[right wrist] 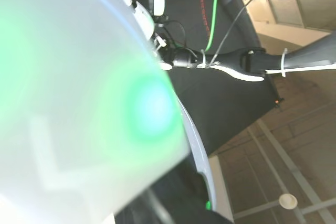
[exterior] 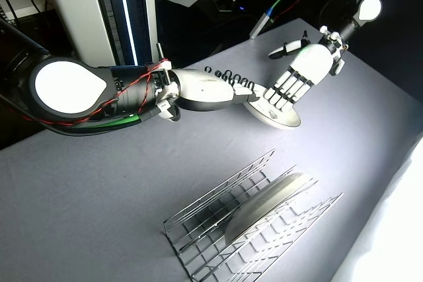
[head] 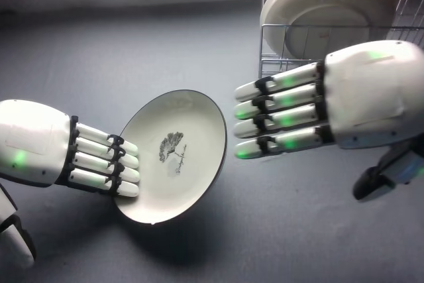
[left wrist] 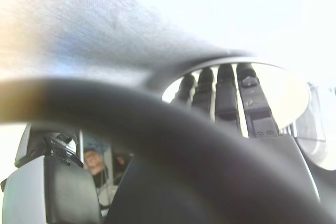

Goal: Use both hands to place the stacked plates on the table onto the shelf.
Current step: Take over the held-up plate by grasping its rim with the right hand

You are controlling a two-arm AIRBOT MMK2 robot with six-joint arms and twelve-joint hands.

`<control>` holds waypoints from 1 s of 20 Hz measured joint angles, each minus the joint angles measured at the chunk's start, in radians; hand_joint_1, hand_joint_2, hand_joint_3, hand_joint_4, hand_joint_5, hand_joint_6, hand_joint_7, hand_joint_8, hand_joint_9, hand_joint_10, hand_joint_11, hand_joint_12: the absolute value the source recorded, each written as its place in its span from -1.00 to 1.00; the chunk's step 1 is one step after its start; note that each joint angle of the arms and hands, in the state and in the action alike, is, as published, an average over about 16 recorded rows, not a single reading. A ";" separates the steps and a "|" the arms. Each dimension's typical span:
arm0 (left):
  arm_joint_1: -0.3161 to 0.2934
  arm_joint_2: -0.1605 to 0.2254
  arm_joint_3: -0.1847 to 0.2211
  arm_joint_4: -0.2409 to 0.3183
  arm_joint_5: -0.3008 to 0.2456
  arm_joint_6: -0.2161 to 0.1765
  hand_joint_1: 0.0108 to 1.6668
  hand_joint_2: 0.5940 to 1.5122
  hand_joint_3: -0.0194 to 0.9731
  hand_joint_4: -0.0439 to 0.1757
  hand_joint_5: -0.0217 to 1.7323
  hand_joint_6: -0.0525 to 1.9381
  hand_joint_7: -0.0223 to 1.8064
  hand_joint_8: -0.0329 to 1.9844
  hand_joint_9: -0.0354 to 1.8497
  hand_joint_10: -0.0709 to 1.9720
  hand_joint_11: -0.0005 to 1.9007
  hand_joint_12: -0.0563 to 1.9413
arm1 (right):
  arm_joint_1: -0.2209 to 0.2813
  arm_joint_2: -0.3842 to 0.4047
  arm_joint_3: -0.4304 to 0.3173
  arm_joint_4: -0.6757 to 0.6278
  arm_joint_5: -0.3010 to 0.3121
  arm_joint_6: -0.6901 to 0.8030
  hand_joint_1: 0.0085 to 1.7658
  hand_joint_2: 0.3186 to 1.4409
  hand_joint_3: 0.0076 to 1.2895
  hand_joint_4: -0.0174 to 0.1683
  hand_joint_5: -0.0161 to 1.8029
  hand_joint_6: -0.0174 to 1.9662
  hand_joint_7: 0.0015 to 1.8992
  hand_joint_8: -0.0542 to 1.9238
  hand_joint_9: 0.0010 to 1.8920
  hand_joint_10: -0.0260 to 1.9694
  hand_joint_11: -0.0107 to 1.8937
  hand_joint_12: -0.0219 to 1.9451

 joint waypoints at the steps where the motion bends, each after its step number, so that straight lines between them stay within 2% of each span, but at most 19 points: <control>1: 0.007 0.001 -0.002 -0.008 0.002 0.004 -1.00 -0.16 -0.94 -0.69 -0.98 -0.98 -0.98 -0.98 -0.97 -0.94 -0.98 -0.97 | 0.001 -0.012 0.007 0.001 -0.006 0.000 -0.11 -0.05 -0.99 -0.77 -0.96 -0.98 -0.98 -0.93 -0.98 -0.96 -0.98 -0.98; 12: 0.026 0.006 -0.011 -0.030 0.007 0.021 -1.00 -0.11 -0.94 -0.70 -0.98 -0.98 -0.98 -0.98 -0.98 -0.94 -0.99 -0.97 | 0.015 -0.200 0.127 0.026 -0.077 -0.004 0.09 -0.05 -0.99 -0.77 -0.96 -0.98 -0.98 -0.93 -0.99 -0.96 -0.98 -0.98; 20: 0.025 0.005 -0.009 -0.029 0.005 0.024 -1.00 -0.10 -0.94 -0.70 -0.98 -0.98 -0.98 -0.98 -0.98 -0.94 -0.99 -0.97 | 0.019 -0.338 0.215 0.062 -0.119 -0.015 0.14 -0.03 -0.99 -0.77 -0.94 -0.98 -0.97 -0.93 -0.98 -0.96 -0.98 -0.96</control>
